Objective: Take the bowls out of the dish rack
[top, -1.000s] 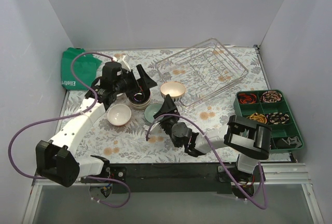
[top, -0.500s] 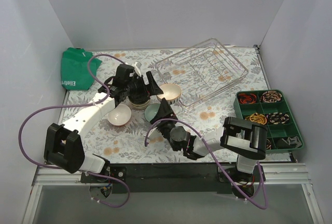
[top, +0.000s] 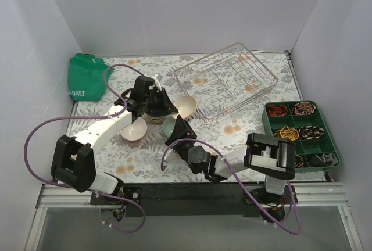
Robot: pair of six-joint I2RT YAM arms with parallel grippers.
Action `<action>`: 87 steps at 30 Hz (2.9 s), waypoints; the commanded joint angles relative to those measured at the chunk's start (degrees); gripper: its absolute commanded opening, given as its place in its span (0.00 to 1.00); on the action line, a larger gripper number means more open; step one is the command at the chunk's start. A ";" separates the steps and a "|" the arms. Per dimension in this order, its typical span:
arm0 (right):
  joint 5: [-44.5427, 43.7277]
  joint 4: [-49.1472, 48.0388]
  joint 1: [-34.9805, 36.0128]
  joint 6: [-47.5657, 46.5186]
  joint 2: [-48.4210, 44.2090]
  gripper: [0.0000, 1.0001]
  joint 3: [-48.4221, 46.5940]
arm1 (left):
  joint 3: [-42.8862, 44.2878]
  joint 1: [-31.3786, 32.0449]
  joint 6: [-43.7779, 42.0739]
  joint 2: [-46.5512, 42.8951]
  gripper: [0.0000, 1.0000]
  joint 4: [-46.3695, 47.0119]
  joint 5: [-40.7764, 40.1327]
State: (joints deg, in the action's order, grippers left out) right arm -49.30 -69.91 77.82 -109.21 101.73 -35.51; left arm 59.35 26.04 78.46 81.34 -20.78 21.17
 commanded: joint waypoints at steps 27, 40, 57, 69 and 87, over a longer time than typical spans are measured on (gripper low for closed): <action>-3.88 12.38 1.28 33.05 -13.48 0.99 -0.96 | 7.62 -0.03 -10.95 -10.50 0.00 -8.67 -34.78; 17.03 68.32 -8.91 84.93 -23.77 0.99 -18.45 | -5.38 -0.64 -7.62 -23.76 0.00 -14.02 -43.66; 37.43 73.43 -31.14 102.97 -34.67 0.98 -16.44 | -21.82 -0.91 0.80 -32.47 0.00 -13.41 -31.20; 38.31 68.96 -37.92 105.16 -39.50 0.98 -11.87 | -30.87 2.61 9.69 -29.23 0.00 -11.22 -28.90; 36.12 64.55 -40.03 107.54 -43.73 0.98 -8.53 | -34.22 6.74 16.29 -37.12 0.55 -11.65 -39.01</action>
State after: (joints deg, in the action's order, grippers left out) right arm -12.10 -1.85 38.20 -3.11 59.07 -44.16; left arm 23.73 32.49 93.32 48.12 -31.79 -15.33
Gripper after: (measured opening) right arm 0.979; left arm 0.496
